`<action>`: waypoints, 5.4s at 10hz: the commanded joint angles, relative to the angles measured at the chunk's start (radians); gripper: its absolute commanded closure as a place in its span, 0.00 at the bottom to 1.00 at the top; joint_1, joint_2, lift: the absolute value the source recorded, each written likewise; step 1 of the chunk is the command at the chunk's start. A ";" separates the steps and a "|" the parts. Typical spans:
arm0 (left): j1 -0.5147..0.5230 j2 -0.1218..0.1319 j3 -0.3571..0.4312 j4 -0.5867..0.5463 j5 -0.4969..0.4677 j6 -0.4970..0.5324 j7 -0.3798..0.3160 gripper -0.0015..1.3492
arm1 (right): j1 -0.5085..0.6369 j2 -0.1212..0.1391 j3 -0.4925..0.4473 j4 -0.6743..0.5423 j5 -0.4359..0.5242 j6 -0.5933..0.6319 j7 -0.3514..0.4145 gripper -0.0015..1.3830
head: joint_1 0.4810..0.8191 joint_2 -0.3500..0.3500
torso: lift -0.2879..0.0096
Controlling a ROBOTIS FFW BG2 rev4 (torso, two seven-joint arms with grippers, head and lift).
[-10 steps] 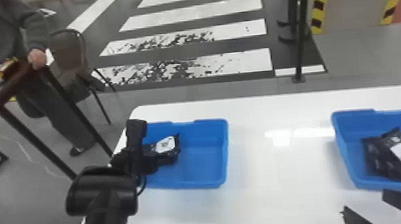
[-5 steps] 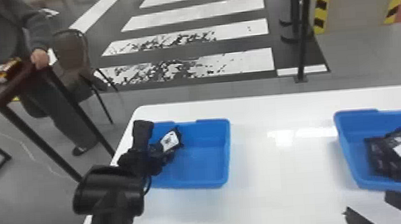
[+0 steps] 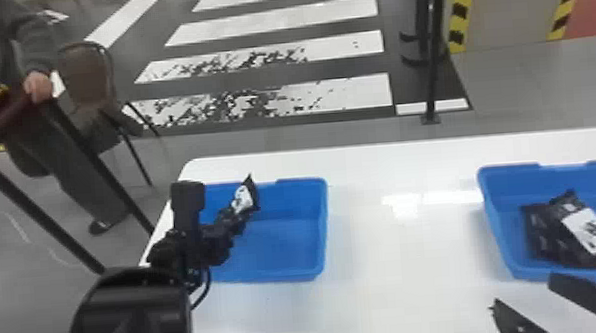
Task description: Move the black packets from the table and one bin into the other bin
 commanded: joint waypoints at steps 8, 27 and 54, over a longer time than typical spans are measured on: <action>0.302 0.022 -0.355 -0.447 0.286 0.090 -0.038 0.91 | -0.360 -0.041 0.191 0.084 -0.118 -0.055 -0.012 0.06 | 0.63 0.67 | 0.60; 0.320 0.025 -0.389 -0.478 0.342 -0.006 -0.053 0.91 | -0.401 -0.047 0.257 0.219 -0.038 -0.114 -0.058 0.50 | 0.63 0.46 | 0.60; 0.440 -0.012 -0.273 -0.503 0.376 -0.369 -0.007 0.16 | -0.193 0.030 -0.297 0.165 0.084 -0.242 -0.058 0.03 | 0.63 0.02 | 0.60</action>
